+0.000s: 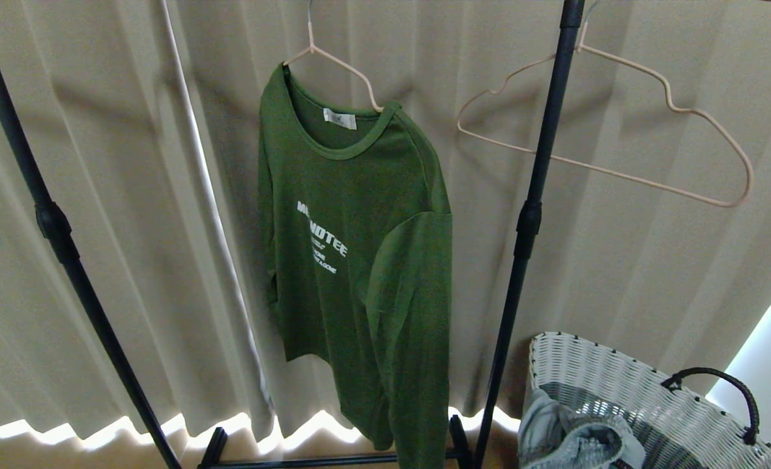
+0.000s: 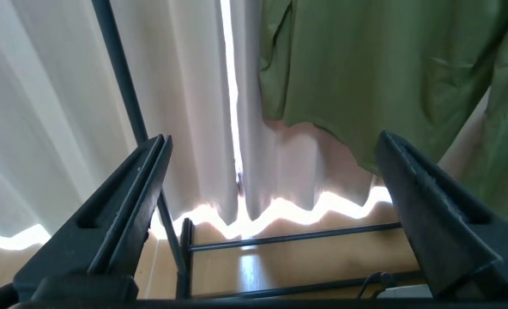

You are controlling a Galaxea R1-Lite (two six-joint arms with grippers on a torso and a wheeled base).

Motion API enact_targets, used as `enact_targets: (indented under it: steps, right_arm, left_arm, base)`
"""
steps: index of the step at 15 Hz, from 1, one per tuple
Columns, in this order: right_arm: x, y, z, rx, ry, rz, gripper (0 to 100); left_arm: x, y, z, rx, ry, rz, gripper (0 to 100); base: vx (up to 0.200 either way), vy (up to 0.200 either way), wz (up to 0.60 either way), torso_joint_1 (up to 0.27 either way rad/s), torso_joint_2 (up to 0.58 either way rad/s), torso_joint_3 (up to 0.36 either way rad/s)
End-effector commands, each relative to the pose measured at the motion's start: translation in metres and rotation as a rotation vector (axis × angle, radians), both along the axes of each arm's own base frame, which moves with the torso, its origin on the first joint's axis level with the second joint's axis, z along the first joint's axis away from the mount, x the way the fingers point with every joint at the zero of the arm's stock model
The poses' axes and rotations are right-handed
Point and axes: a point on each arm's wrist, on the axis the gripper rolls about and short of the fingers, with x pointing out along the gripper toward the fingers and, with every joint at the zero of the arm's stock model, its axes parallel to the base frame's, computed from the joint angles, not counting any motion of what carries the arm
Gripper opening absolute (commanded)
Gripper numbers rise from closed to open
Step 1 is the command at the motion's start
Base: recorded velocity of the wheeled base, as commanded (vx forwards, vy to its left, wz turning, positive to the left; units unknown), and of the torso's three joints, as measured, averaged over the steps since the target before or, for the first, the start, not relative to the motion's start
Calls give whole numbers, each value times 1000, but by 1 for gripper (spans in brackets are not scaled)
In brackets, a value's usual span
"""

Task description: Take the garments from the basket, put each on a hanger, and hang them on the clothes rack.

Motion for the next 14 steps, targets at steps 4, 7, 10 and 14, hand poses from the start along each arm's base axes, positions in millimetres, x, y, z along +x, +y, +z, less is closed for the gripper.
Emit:
enact_targets:
  steps: [4,7,10,14]
  right_arm:
    - [42,2,51,-182,345,163,100]
    - [70,6,50,-244,501,186,100]
    - [138,15,51,-257,649,198,100]
    - [177,21,31,-270,811,218,100]
  left_arm:
    - [0,0,0,-7,-2,0,100]
    - [0,0,0,-4,-2,-1,100]
    - [0,0,0,-7,-2,0,100]
    - [0,0,0,-7,-2,0,100]
  base:
    - [0,0,0,0,0,0]
    - [0,0,0,0,0,0]
    - [0,0,0,0,0,0]
    - [0,0,0,0,0,0]
